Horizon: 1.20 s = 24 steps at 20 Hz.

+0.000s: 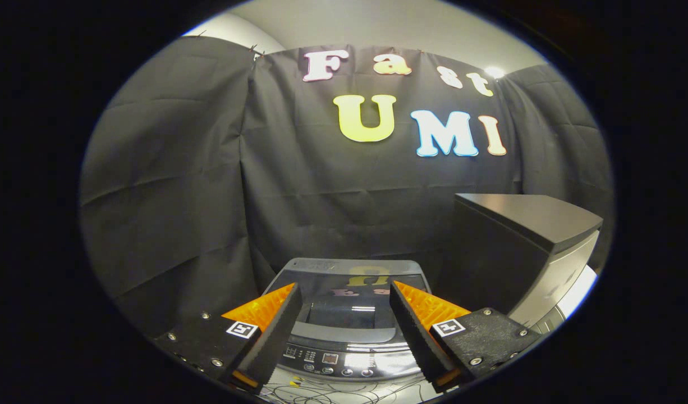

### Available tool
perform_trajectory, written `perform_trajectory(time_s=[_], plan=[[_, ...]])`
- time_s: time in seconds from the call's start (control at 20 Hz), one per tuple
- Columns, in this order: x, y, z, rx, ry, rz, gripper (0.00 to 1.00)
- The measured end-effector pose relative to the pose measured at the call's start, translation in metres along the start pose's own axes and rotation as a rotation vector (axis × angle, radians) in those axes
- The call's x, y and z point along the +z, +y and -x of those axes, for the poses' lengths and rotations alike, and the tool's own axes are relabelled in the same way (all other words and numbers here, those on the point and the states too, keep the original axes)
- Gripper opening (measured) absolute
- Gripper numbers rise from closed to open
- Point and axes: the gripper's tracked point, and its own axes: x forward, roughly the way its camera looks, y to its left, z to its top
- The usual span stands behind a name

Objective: Put the clothes into the washing machine and then close the washing machine lid.

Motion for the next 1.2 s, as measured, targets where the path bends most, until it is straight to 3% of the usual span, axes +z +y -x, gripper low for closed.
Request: perform_trajectory(time_s=[0.6, 0.9, 1.2], plan=[[0.020, -0.160, 0.154, -0.050, -0.053, 0.013, 0.97], [0.037, -0.204, 0.219, -0.069, -0.101, 0.021, 0.97], [0.038, -0.207, 0.262, -0.046, -0.117, 0.073, 0.97]])
